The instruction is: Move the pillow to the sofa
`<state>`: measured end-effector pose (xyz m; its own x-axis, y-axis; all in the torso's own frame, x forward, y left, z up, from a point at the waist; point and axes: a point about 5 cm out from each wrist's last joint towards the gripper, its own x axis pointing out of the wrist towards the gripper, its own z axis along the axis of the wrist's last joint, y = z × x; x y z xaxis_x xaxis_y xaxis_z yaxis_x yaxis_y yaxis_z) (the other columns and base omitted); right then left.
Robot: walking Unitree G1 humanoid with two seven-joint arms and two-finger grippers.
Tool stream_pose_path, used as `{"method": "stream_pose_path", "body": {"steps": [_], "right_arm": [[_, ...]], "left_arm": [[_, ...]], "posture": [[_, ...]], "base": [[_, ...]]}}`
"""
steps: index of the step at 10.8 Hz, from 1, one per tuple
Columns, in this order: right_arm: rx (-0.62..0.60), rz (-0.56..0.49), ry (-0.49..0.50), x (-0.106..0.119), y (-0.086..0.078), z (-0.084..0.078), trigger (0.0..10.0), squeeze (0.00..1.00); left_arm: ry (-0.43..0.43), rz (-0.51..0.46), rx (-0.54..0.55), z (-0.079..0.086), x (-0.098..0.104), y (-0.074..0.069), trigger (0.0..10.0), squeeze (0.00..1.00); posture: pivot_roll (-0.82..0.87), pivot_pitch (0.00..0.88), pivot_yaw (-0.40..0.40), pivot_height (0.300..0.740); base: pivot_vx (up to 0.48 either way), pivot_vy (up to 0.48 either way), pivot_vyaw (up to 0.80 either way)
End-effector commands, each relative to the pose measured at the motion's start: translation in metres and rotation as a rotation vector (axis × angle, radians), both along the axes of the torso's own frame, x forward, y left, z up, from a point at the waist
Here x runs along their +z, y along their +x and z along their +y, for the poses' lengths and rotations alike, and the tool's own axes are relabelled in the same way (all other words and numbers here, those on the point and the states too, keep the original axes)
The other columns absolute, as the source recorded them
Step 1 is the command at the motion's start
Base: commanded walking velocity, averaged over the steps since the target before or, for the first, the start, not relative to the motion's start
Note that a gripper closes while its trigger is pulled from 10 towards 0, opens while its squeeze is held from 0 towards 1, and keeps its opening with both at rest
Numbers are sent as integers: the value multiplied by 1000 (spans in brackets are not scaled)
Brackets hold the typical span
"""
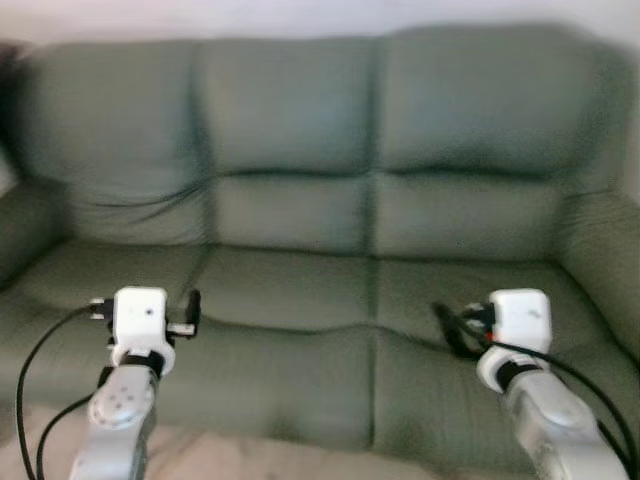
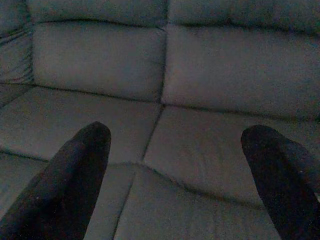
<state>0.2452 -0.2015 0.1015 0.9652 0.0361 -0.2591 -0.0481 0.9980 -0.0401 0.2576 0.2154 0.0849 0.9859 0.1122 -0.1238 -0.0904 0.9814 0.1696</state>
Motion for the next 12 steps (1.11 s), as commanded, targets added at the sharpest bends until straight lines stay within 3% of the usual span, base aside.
{"method": "stream_pose_path", "body": {"steps": [1, 12], "right_arm": [[28, -19, 15, 4, 4, 7, 10000, 0], [24, -37, 14, 7, 12, 7, 10000, 0]], "left_arm": [[14, 25, 44, 9, -3, 0, 10000, 0], [-11, -12, 79, 12, 2, 12, 10000, 0]], "posture": [[-169, 0, 11, 740], [-168, 0, 7, 740]], "base": [[0, 0, 800], [0, 0, 800]]}}
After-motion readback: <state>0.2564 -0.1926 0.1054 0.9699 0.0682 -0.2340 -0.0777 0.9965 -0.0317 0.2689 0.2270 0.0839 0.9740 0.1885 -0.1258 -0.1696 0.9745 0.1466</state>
